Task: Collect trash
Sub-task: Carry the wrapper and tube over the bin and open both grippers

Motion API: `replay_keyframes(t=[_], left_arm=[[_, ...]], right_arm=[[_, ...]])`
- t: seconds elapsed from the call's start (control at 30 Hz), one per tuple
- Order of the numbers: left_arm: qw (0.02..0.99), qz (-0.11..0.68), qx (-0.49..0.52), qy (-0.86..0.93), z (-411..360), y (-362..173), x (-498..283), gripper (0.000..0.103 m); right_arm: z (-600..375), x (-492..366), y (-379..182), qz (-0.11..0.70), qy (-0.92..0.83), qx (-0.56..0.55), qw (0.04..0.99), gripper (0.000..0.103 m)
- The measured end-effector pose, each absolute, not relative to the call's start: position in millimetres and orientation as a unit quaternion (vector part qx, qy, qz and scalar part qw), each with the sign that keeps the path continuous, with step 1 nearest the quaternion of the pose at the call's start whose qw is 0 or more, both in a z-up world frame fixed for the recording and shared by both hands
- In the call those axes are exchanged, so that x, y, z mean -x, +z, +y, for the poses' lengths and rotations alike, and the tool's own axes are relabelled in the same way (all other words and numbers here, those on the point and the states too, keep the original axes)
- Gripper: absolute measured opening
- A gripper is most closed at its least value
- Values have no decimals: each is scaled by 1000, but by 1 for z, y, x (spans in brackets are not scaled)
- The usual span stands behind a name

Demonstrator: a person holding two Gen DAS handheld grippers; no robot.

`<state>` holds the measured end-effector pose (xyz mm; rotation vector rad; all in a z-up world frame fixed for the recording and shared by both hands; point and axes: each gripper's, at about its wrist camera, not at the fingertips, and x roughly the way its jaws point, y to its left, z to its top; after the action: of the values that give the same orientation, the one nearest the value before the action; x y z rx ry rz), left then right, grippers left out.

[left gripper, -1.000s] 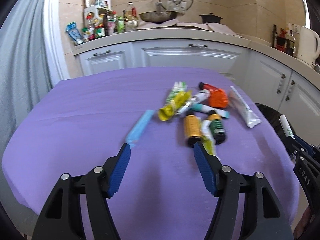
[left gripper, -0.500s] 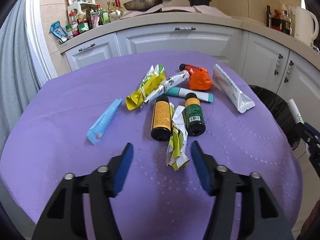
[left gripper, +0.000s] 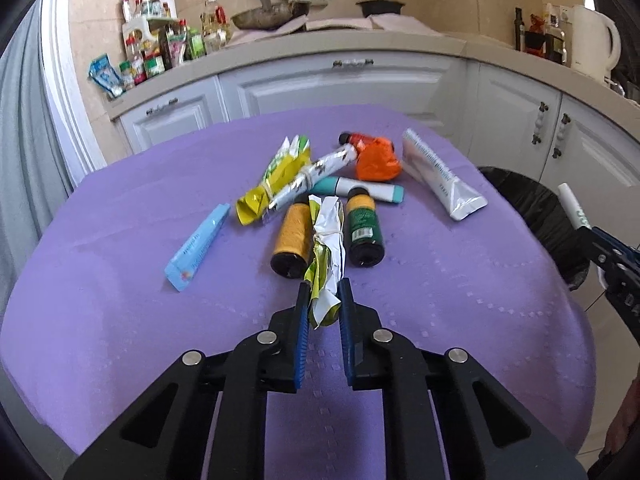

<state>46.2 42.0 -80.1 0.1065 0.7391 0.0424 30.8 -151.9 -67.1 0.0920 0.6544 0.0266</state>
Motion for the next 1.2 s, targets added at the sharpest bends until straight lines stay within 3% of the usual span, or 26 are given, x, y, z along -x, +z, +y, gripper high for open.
replay_keyframes(t=[0.6,1.2], left_arm=[[961,272,-52,-18,-3,-32,-70,15],[958,273,-65,-64,-72,-39,-121,15]], right_arm=[[-180,-46,-38,278,-36,-27,960,18],[-225,-81,-31,260,-82,-22,962,19]])
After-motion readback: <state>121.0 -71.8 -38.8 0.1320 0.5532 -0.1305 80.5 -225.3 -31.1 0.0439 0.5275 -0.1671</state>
